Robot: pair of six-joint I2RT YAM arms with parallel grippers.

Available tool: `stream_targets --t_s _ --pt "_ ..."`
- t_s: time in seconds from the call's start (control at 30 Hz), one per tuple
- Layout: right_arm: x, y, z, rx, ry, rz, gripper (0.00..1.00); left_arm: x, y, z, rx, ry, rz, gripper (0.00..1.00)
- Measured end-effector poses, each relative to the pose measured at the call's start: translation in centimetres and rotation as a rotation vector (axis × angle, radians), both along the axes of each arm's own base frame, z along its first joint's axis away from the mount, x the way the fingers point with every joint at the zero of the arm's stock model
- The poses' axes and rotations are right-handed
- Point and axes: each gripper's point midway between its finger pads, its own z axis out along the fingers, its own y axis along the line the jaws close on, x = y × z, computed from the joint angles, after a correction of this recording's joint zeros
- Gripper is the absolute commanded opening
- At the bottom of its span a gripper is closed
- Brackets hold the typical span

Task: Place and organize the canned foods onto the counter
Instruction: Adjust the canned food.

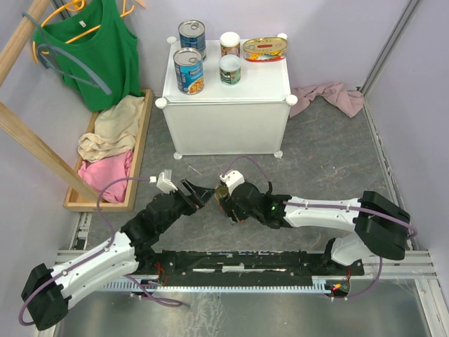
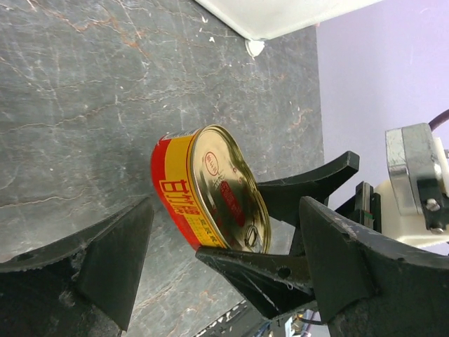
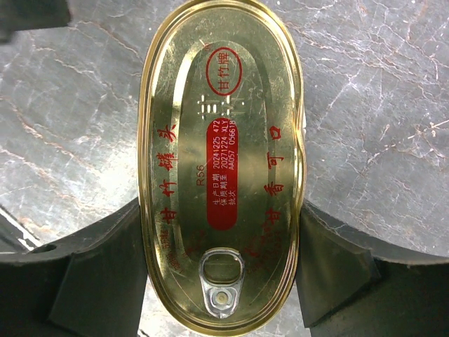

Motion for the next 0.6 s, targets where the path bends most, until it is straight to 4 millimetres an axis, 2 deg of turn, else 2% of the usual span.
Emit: stream_targets --t_s 0.4,0.6 --pt "-0.8 1.5 4.6 0.076 -0.064 0.040 0.01 -0.2 -1.1 0.5 -0.062 0.015 -0.031 0.90" --pt "-1.4 2.2 5.3 0.081 -0.074 0.064 0.01 -0.1 -1.3 0.4 -0.074 0.020 -0.033 0.90"
